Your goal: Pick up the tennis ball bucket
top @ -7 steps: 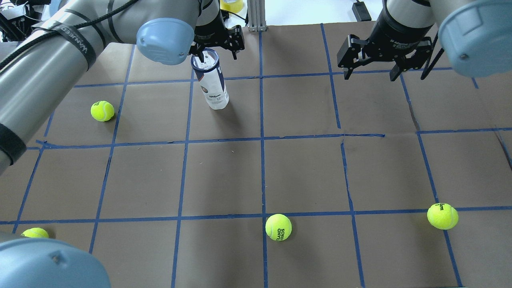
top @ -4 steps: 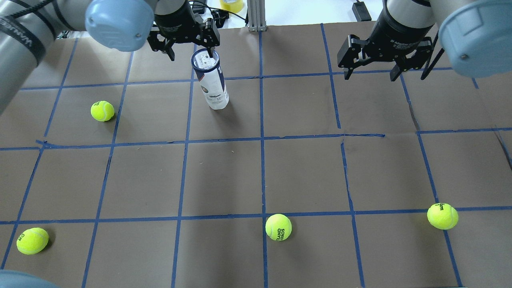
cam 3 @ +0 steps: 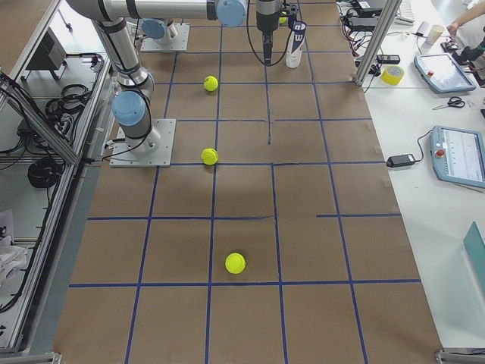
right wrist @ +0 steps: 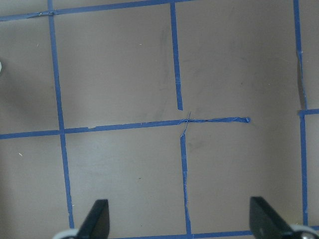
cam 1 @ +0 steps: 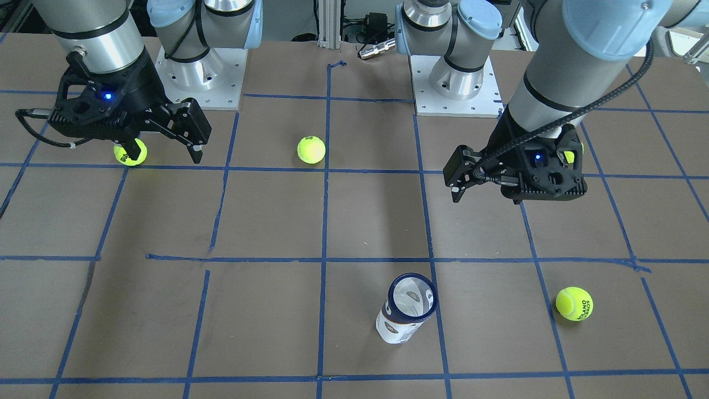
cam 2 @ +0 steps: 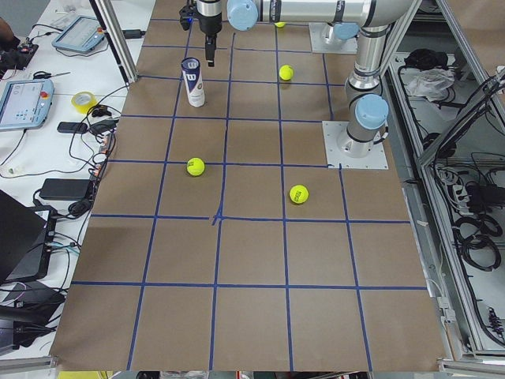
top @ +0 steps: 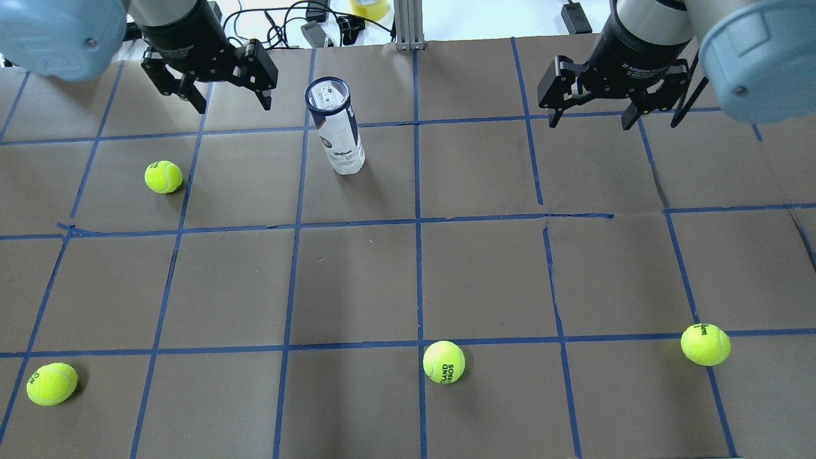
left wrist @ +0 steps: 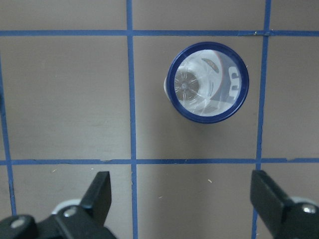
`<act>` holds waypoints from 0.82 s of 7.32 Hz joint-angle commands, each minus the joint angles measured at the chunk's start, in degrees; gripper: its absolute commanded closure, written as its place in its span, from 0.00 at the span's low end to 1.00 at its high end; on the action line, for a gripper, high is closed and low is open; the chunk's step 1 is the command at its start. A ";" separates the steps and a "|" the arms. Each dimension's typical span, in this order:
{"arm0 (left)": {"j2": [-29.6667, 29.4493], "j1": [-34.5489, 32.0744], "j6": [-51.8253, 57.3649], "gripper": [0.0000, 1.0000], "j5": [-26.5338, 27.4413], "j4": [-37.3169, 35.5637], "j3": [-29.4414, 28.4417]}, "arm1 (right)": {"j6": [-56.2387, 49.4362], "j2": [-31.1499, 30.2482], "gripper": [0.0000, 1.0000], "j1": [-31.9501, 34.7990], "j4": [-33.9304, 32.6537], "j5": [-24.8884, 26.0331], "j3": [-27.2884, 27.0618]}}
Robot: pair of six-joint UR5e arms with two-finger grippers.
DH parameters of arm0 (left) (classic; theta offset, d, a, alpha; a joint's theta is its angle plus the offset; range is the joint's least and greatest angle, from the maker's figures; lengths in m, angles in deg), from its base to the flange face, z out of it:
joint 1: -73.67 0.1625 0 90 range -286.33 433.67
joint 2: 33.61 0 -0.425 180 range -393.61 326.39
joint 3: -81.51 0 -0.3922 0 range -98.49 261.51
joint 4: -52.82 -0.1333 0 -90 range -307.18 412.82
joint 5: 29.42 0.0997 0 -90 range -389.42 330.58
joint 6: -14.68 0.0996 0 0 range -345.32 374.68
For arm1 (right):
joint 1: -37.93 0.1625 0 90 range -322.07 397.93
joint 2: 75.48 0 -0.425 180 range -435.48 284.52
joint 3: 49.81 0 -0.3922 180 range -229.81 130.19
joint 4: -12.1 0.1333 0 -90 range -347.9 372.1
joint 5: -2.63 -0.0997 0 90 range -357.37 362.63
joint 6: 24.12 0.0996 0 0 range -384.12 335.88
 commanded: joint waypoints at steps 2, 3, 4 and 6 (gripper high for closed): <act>5.82 0.91 0.19 0.00 0.70 -0.59 6.29 | -0.26 -0.01 0.00 0.00 0.02 0.17 0.00; 6.87 1.09 0.29 0.00 0.96 -0.42 7.26 | 0.18 -0.01 0.00 0.00 0.02 0.17 0.00; 8.54 1.18 0.37 0.00 0.88 0.20 8.40 | 0.88 0.07 0.00 0.00 -0.07 -0.18 0.00; 10.13 1.09 0.38 0.00 0.26 -0.58 11.47 | 0.89 0.16 0.00 -0.35 -0.33 -0.45 0.26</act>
